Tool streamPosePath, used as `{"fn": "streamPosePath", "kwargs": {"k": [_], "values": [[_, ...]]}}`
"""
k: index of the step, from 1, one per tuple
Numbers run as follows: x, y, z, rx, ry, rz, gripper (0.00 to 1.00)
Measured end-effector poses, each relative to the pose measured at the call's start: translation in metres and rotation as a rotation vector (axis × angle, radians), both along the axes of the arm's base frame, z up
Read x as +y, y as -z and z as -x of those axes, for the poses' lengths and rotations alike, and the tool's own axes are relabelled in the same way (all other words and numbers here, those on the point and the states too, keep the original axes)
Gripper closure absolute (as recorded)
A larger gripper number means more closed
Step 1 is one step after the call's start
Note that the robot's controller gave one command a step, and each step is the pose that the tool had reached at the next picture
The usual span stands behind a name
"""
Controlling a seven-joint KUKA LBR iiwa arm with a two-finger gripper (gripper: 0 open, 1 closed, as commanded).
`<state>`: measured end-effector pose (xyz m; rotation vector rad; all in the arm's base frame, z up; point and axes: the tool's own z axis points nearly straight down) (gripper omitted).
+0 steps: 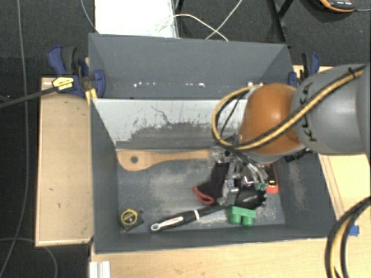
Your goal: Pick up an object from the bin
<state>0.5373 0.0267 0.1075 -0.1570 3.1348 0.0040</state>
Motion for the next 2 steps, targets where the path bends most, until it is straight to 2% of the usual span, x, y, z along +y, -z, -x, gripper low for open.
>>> {"fn": "streamPosePath", "kwargs": {"k": [1, 2], "values": [[0.0197, 0.0363, -0.0189, -0.007, -0.791, 0.006, 1.0], [0.0197, 0.0362, -0.0189, -0.007, -0.786, 0.006, 1.0]]}}
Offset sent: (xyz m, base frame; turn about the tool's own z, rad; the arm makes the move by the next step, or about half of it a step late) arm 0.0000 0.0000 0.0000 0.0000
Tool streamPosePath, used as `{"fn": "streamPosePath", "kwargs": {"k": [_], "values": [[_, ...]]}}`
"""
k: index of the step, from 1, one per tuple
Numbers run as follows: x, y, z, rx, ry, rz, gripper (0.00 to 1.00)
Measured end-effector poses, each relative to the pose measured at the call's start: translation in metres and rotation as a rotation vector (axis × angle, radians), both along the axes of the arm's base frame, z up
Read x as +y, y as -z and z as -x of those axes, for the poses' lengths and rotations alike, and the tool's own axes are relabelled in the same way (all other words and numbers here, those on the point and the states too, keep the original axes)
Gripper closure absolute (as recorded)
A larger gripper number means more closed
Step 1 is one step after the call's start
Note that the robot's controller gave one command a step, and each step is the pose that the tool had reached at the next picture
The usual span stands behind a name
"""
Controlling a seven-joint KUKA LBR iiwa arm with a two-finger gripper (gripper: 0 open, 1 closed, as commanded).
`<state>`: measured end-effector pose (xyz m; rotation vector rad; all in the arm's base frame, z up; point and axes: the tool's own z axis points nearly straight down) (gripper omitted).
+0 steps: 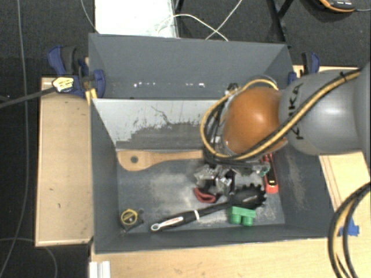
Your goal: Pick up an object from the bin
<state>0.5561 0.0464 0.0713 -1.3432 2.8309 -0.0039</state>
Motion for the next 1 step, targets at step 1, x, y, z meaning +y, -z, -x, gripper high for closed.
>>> {"fn": "streamPosePath", "kwargs": {"k": [1], "values": [[0.0, 0.0, 0.0, 0.001, 0.004, 0.0, 1.0]]}}
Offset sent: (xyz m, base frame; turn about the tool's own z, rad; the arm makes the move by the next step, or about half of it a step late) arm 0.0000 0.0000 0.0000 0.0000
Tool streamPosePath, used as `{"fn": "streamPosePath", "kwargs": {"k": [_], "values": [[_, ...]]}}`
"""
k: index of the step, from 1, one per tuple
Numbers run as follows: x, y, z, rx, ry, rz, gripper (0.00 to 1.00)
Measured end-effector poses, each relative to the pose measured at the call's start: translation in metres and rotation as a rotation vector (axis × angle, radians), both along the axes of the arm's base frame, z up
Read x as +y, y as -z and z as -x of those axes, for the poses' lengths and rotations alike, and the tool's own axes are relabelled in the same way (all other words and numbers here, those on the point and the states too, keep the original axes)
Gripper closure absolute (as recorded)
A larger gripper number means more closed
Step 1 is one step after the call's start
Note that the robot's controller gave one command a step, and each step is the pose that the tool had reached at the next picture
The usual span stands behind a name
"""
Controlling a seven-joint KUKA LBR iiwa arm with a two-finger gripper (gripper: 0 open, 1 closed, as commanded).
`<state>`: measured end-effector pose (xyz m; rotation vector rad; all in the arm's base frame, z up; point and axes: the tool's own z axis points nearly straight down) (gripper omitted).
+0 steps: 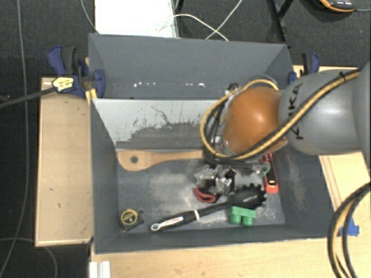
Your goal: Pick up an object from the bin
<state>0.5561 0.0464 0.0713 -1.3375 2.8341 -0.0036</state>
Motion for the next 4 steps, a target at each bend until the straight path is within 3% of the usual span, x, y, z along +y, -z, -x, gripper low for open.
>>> {"fn": "streamPosePath", "kwargs": {"k": [1, 2, 4], "values": [[0.0, 0.0, 0.0, 0.0, 0.001, 0.0, 1.0], [0.003, -0.065, -0.016, -0.001, 0.028, -0.002, 1.0], [0.006, -0.075, -0.011, -0.001, 0.026, -0.004, 1.0]]}}
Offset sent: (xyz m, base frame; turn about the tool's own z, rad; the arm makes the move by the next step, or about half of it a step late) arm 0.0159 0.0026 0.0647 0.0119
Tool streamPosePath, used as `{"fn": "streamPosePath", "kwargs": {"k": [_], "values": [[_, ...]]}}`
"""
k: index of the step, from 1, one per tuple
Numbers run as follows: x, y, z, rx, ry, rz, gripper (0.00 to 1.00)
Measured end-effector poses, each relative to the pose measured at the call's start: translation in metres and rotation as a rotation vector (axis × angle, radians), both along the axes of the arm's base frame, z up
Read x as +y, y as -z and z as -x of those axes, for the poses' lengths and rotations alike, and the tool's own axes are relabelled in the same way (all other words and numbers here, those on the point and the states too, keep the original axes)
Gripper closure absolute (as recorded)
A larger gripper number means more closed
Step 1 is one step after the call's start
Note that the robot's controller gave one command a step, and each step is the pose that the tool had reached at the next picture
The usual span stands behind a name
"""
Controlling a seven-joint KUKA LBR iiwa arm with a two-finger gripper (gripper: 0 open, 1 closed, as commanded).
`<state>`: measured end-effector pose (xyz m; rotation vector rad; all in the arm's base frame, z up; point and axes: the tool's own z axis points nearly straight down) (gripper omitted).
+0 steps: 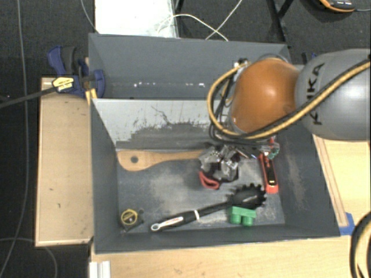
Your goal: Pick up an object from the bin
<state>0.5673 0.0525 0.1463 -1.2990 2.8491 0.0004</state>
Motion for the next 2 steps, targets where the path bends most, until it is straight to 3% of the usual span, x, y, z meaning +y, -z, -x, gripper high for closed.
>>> {"fn": "streamPosePath", "kwargs": {"k": [1, 2], "values": [[-0.013, 0.006, -0.005, 0.0, 0.013, -0.001, 1.0], [-0.013, -0.091, -0.022, -0.004, 0.016, -0.003, 1.0]]}}
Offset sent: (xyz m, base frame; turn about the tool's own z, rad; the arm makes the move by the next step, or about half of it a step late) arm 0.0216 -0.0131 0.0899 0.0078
